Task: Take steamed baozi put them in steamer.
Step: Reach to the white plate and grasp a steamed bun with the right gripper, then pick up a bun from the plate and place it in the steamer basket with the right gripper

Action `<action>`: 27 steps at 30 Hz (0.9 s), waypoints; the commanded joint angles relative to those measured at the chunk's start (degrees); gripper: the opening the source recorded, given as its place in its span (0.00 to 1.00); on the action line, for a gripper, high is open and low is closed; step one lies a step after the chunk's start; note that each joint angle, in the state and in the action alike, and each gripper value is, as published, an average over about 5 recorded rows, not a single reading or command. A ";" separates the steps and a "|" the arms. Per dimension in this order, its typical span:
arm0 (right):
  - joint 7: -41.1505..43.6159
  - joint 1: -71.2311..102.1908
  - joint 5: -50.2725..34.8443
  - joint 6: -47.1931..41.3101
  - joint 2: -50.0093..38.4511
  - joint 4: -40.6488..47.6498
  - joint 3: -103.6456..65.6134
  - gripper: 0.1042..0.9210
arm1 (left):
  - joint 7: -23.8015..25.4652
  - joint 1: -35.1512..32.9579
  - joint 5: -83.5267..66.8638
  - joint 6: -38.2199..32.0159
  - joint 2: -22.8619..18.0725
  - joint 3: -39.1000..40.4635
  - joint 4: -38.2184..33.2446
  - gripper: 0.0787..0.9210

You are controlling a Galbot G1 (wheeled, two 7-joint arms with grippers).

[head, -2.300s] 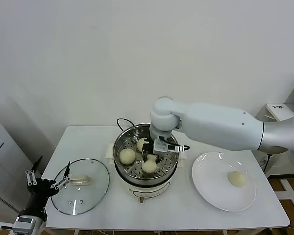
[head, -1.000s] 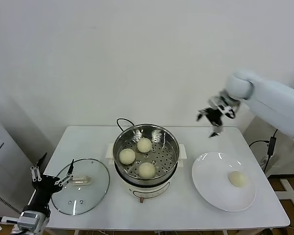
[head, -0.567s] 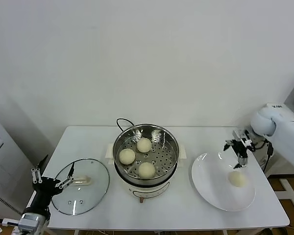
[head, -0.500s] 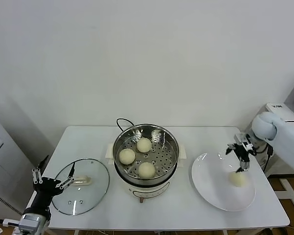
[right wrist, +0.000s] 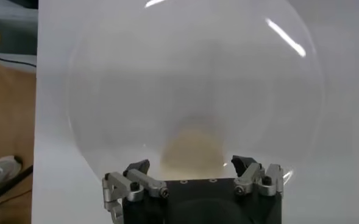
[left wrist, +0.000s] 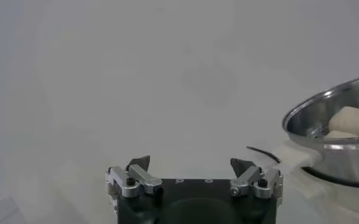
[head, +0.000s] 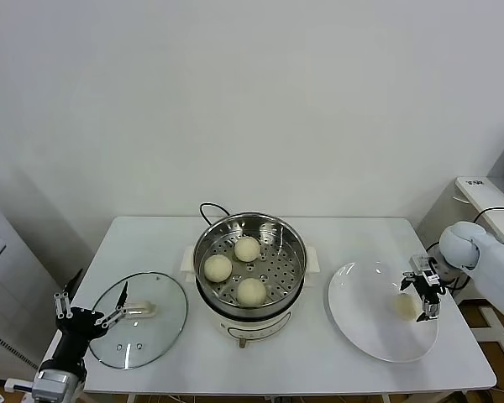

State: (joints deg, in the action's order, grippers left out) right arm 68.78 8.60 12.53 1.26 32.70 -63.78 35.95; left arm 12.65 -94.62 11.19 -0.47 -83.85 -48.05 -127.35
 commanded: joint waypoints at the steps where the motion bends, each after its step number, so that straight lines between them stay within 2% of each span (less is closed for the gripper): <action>1: -1.70 3.12 2.68 0.30 0.90 0.84 -2.11 0.80 | 0.03 -0.14 0.07 -0.05 0.16 -0.06 -0.12 0.88; 8: -2.41 2.17 1.90 0.23 0.78 0.13 -1.42 0.60 | 0.08 -0.32 -0.08 -0.16 0.16 -0.40 -0.09 0.88; 11: -1.98 -2.81 -1.89 -0.22 -0.26 -1.39 2.31 0.50 | 0.07 -0.27 -0.19 -0.13 0.25 -0.55 -0.11 0.88; 14: -1.47 -12.51 -9.65 -1.44 -1.01 -2.90 9.93 0.42 | 0.05 -0.09 -0.23 -0.03 0.42 -0.52 -0.10 0.88; 18: -0.79 -30.41 -21.10 -2.79 1.07 -3.62 24.25 0.37 | -0.01 0.32 -0.20 0.14 0.48 -0.25 -0.20 0.88; 23: -0.02 -51.30 -38.96 -6.98 10.40 -3.08 39.26 0.35 | 0.06 0.28 -0.22 0.03 0.48 -0.18 -0.34 0.88; 27: -0.10 -59.28 -49.64 -12.42 17.80 -3.24 42.69 0.35 | 0.09 0.34 -0.66 -0.03 0.51 -0.56 -0.46 0.88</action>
State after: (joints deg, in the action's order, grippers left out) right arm 68.29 -20.15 -9.15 -3.25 37.85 -65.93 58.24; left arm 12.71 -94.36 10.89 -0.46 -83.41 -48.33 -127.74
